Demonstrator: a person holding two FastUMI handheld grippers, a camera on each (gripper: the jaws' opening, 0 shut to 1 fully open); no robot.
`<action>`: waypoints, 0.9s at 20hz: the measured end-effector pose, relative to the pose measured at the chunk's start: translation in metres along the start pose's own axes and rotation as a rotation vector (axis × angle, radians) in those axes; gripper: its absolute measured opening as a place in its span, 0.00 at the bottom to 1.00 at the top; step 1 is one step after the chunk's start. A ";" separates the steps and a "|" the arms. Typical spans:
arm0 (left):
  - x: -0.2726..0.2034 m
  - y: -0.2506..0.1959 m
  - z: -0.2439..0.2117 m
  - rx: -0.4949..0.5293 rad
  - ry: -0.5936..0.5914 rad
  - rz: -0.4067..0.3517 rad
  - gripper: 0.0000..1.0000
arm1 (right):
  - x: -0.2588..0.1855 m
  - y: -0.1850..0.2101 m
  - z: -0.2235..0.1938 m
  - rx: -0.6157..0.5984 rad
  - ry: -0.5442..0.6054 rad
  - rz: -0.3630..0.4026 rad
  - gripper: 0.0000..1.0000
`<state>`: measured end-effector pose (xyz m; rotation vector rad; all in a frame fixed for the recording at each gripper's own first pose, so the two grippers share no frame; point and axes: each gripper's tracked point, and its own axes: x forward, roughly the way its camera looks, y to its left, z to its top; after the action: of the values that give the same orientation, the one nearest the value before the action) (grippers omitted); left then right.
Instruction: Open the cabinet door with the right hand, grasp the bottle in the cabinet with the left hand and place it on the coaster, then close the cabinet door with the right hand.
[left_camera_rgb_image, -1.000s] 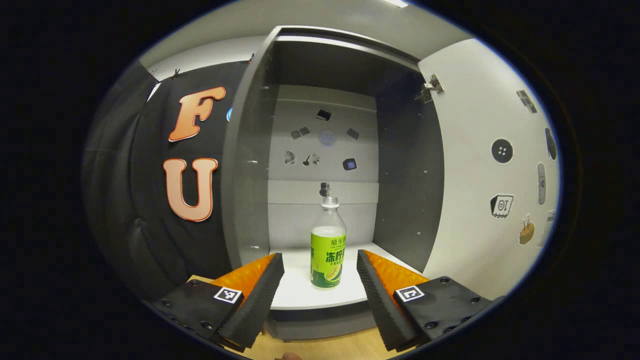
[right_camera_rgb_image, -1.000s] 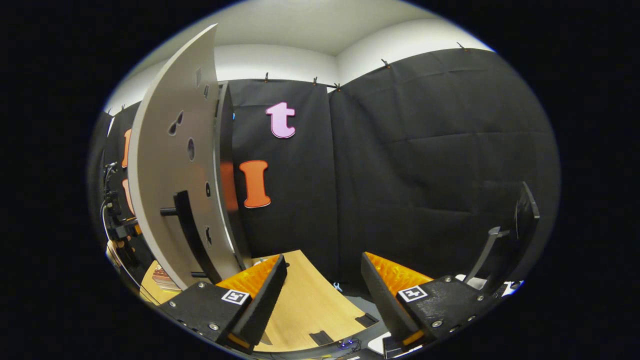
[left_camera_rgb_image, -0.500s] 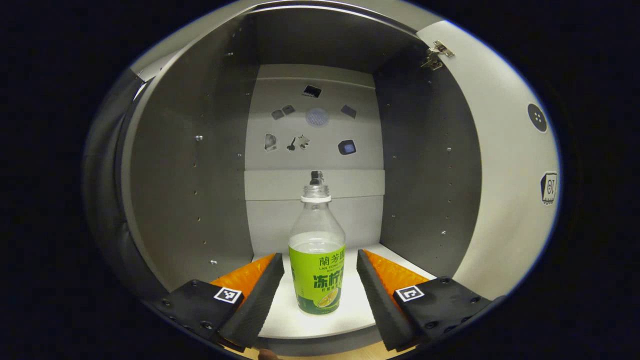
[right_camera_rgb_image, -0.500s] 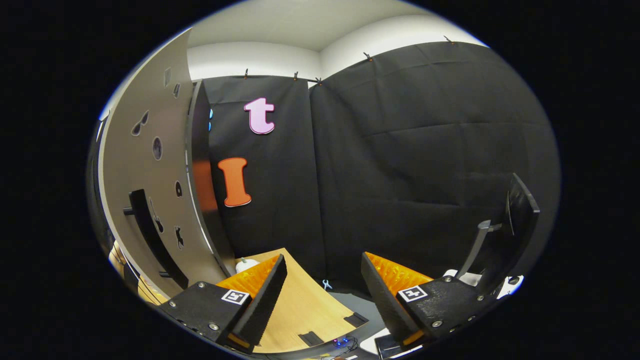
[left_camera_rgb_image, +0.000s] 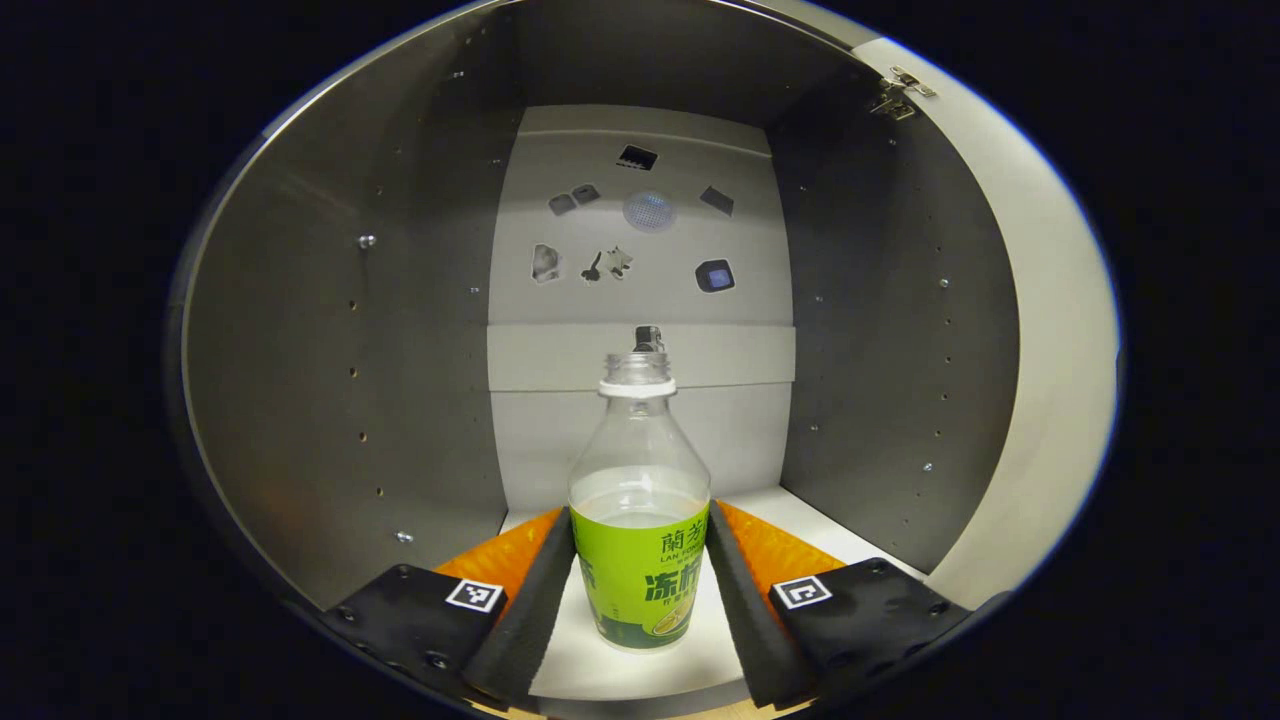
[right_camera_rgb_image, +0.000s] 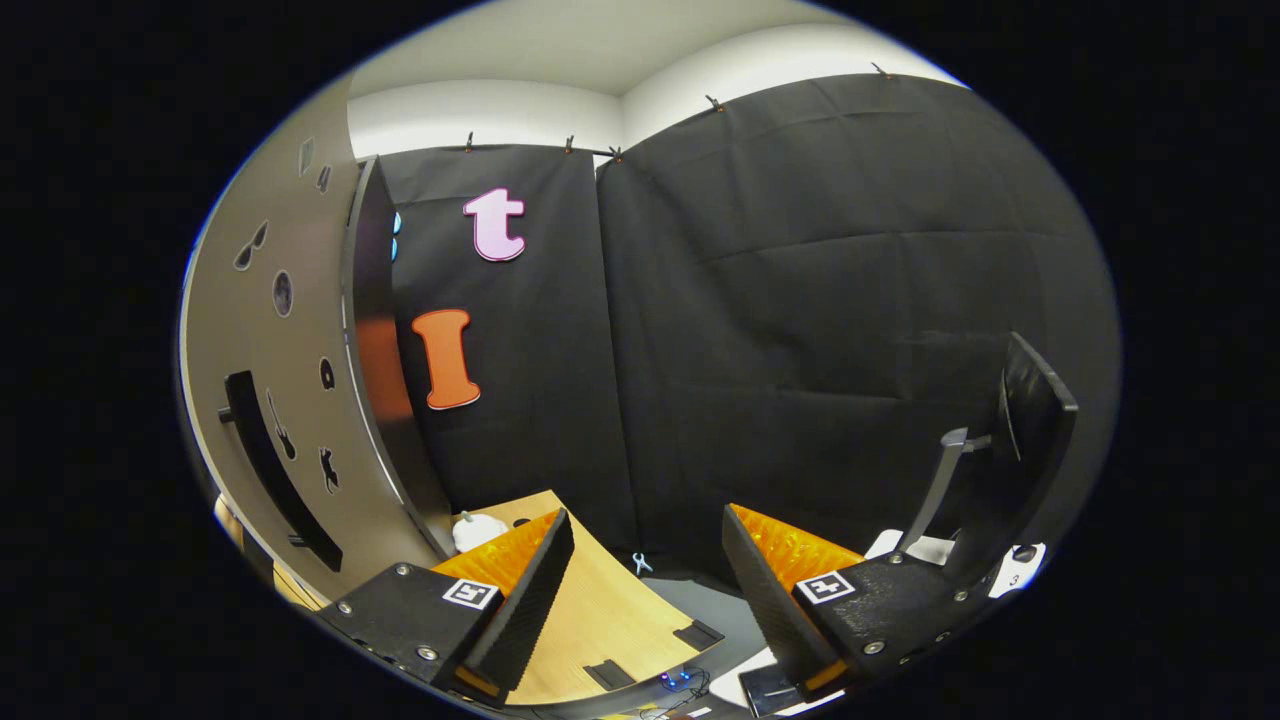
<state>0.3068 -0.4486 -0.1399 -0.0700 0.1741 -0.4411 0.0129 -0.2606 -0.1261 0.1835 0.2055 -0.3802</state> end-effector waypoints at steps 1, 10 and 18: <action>-0.006 -0.003 0.000 -0.023 0.003 -0.018 0.82 | -0.001 0.001 -0.002 -0.001 0.001 0.002 0.93; -0.096 0.020 0.014 -0.025 -0.037 -0.046 0.82 | -0.004 0.026 -0.008 0.009 0.008 0.055 0.93; -0.194 0.071 -0.014 0.043 -0.053 -0.010 0.84 | -0.025 0.051 -0.015 0.006 0.018 0.096 0.93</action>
<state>0.1612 -0.3017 -0.1312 -0.0405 0.1119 -0.4521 0.0070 -0.2024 -0.1277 0.2022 0.2129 -0.2839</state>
